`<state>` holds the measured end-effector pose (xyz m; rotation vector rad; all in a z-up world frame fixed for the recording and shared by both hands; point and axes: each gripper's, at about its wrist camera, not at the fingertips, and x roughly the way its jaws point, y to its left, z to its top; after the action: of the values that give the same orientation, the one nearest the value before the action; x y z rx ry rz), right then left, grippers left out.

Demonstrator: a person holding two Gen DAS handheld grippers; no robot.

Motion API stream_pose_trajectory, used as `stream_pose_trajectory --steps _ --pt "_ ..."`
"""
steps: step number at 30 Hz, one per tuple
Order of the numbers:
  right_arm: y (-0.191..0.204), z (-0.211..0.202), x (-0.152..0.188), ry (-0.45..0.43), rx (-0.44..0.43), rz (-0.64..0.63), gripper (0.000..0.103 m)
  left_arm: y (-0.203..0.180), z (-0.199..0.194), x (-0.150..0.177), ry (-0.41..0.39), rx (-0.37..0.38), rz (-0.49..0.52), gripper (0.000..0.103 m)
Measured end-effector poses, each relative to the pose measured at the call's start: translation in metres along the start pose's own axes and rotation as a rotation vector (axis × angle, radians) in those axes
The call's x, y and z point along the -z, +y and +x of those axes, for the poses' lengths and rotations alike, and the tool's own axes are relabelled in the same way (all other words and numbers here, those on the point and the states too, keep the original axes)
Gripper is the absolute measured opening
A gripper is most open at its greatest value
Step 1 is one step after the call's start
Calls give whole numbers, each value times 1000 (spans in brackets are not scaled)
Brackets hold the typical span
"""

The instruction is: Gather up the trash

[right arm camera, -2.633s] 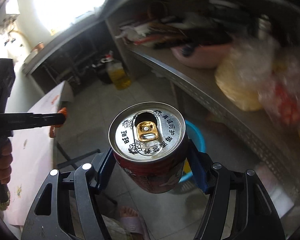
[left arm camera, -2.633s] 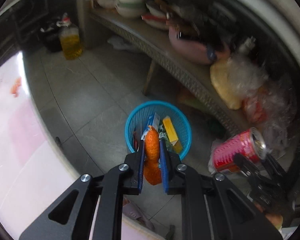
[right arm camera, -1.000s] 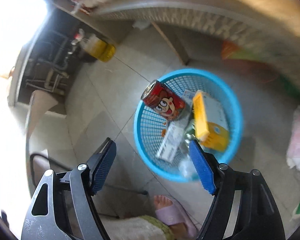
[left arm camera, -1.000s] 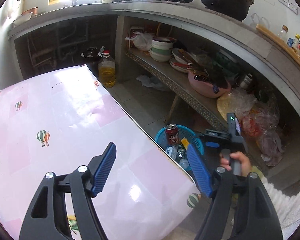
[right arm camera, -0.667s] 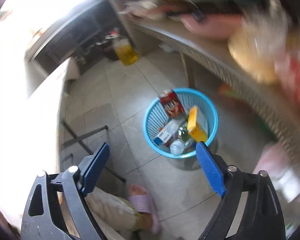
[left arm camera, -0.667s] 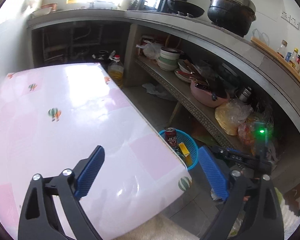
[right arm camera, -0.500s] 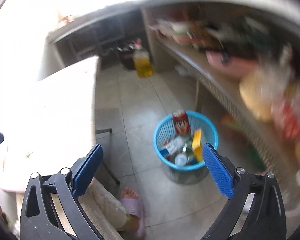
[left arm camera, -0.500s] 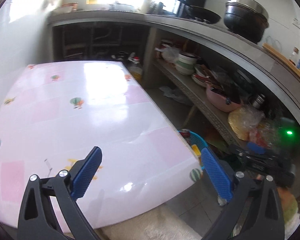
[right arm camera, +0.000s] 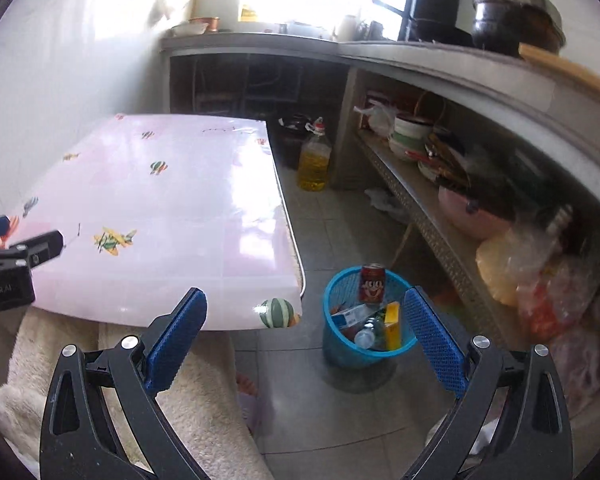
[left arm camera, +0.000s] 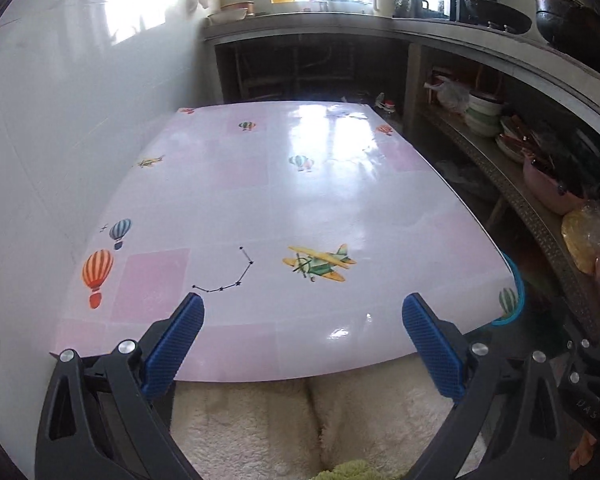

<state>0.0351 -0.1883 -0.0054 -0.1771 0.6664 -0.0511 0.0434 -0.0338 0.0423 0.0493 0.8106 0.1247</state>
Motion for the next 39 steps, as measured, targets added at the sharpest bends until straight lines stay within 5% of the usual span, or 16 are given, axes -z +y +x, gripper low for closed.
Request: stream_pose_trajectory --steps 8,20,39 --pt "-17 -3 5 44 62 56 95 13 -2 0 20 -44 -70 97" --pt "-48 -5 23 89 113 170 95 -13 -8 -1 17 -46 -9 97" --pt "-53 -5 25 88 111 185 95 -39 -7 4 52 -8 49 97"
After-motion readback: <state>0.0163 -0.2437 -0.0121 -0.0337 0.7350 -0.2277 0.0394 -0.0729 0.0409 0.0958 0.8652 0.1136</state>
